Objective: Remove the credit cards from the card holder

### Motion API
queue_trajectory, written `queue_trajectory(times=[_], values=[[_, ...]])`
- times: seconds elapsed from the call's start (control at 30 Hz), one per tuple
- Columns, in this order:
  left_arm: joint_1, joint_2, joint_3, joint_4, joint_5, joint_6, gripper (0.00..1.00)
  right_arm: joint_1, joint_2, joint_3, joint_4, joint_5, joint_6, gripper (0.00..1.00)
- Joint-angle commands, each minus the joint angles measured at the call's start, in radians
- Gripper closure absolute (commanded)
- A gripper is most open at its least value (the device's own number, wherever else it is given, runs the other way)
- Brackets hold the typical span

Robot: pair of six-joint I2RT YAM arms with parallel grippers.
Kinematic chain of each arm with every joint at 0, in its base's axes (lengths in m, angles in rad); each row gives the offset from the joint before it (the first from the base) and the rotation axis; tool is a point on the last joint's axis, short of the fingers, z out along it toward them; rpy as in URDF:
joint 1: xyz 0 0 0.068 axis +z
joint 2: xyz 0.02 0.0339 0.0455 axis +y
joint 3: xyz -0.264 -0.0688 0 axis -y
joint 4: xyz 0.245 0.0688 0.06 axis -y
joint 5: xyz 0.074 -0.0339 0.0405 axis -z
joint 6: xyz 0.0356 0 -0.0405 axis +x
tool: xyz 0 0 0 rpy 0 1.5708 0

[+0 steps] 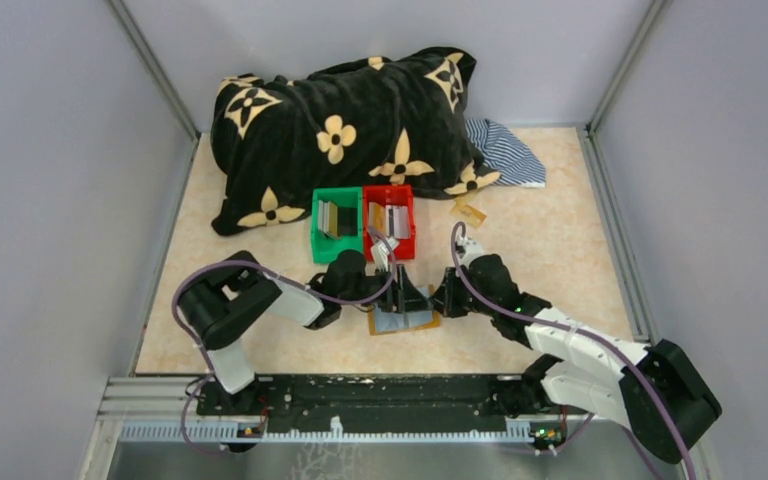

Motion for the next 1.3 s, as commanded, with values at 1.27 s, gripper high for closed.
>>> queue_trajectory(times=[1.27], values=[[-0.009,-0.508,-0.107,-0.683,-0.477,-0.014,0.24,0.013,0.503,-0.041,0.544,-0.163,0.059,1.00]])
